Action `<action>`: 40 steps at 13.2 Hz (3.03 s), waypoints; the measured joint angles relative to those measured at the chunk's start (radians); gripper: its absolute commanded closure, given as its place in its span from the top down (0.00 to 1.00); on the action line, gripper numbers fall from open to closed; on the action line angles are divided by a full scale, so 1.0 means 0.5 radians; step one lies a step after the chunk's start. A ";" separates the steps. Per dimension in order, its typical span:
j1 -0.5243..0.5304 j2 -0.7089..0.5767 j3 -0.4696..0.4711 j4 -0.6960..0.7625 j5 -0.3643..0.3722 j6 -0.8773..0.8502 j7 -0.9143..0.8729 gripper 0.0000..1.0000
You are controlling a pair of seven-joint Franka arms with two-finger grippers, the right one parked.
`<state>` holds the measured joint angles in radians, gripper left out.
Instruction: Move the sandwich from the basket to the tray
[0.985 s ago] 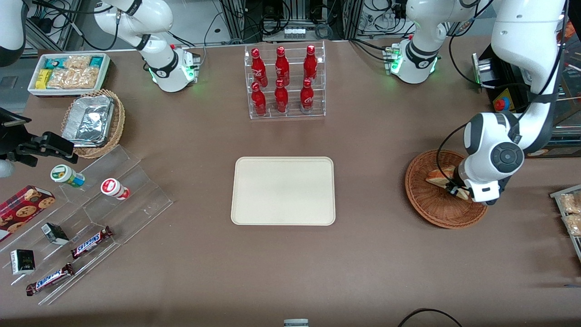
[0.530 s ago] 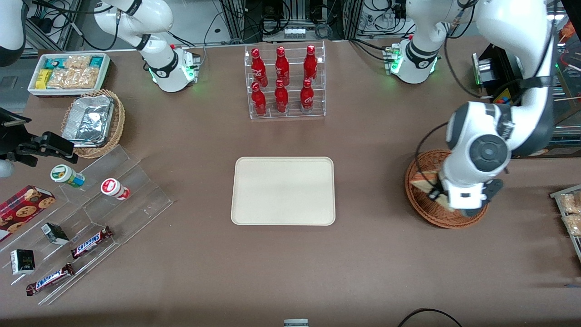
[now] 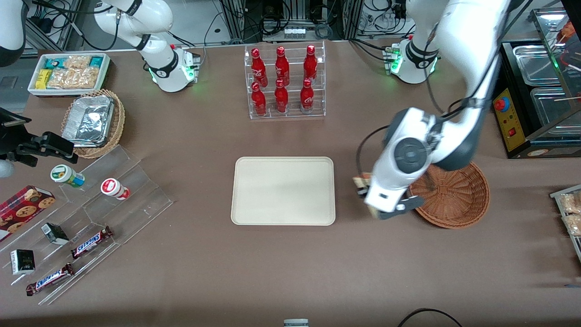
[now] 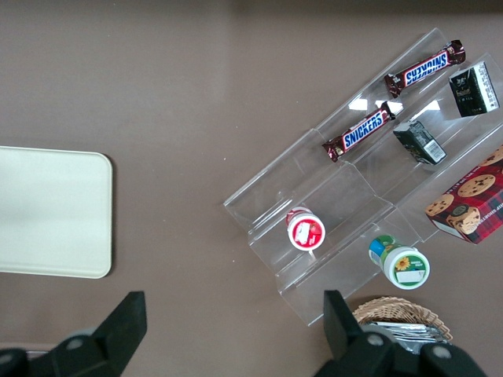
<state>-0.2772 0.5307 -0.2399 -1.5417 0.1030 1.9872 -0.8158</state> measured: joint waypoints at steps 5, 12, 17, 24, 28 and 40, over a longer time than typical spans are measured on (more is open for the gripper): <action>-0.263 0.216 -0.011 0.115 0.000 0.166 0.074 0.36; -0.456 0.461 -0.008 0.111 0.091 0.329 0.226 0.38; -0.457 0.492 0.000 0.113 0.128 0.372 0.251 0.42; -0.457 0.505 0.051 0.115 0.128 0.445 0.213 0.54; -0.457 0.537 0.059 0.117 0.128 0.519 0.145 1.00; 0.078 -0.139 0.111 0.157 0.108 -0.448 0.246 1.00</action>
<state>-0.2382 0.4614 -0.1844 -1.4630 0.1571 1.7633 -0.6927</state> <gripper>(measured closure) 0.000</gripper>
